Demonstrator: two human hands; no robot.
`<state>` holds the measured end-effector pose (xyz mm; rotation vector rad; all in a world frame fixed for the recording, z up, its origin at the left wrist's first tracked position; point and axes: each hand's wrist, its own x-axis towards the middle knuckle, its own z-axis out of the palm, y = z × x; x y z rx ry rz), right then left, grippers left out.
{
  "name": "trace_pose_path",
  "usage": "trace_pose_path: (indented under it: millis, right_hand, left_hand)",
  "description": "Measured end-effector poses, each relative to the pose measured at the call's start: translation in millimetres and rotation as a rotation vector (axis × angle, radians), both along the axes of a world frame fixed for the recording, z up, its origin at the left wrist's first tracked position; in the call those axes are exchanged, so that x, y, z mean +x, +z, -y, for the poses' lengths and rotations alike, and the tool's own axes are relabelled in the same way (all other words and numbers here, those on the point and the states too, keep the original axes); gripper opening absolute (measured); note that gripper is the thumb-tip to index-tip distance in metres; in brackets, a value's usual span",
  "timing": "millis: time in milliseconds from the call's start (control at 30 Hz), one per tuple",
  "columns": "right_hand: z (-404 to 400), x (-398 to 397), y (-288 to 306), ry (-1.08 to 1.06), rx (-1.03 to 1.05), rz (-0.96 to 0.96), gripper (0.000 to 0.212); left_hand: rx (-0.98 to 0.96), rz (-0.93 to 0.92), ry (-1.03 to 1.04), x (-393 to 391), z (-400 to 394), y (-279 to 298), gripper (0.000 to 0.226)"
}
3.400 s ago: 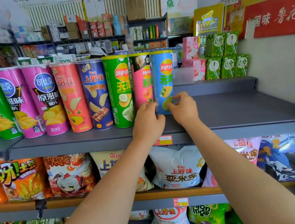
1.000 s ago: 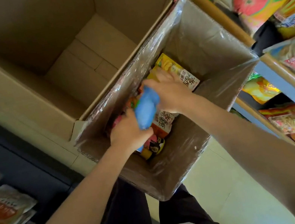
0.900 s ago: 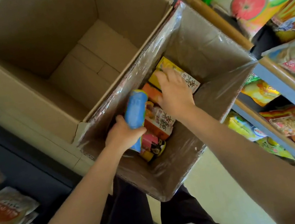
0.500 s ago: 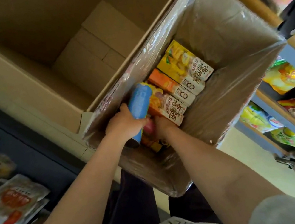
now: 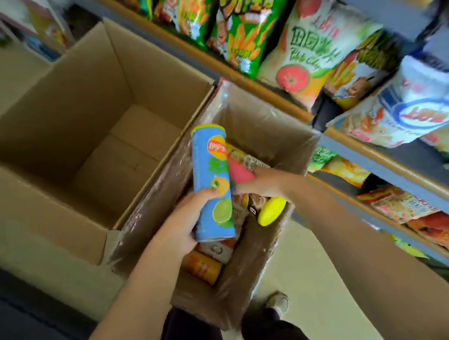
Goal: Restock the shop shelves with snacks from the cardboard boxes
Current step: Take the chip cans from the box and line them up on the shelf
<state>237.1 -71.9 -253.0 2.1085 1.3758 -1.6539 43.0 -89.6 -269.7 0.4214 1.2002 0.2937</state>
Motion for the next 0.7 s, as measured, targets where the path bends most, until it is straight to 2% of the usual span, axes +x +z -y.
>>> trace_pose_path:
  millis: [100, 167, 267, 400, 467, 533, 633, 700]
  right_hand:
    - [25.1, 42.4, 53.7, -0.277, 0.19, -0.16, 0.037]
    - [48.9, 61.7, 92.2, -0.456, 0.309, -0.276, 0.047]
    - [94.4, 81.6, 153.9, -0.559, 0.534, -0.392, 0.042]
    - [147.8, 128.9, 209.2, -0.435, 0.975, -0.292, 0.043]
    - [173.2, 159.7, 233.3, -0.392, 1.112, -0.198, 0.049]
    - [204.1, 184.7, 256.4, -0.284, 1.174, -0.146, 0.07]
    - [240.8, 226.6, 280.0, -0.135, 1.261, 0.076, 0.075]
    - [263.0, 251.2, 294.7, -0.066, 1.344, 0.292, 0.079]
  left_hand:
    - [0.083, 0.157, 0.064, 32.9, -0.2, 56.2, 0.024]
    - [0.147, 0.254, 0.078, 54.1, 0.8, 99.0, 0.031]
    - [0.232, 0.334, 0.085, 86.6, 7.2, 159.7, 0.03]
    - [0.365, 0.348, 0.027, 136.2, 31.3, 222.8, 0.053]
    - [0.404, 0.378, 0.001, 165.3, 51.7, 252.0, 0.044]
    - [0.426, 0.389, -0.012, 193.1, 73.7, 275.3, 0.035]
    - [0.488, 0.354, -0.046, 234.3, 107.0, 303.6, 0.042]
    - [0.514, 0.358, -0.1, 261.7, 131.2, 321.0, 0.041]
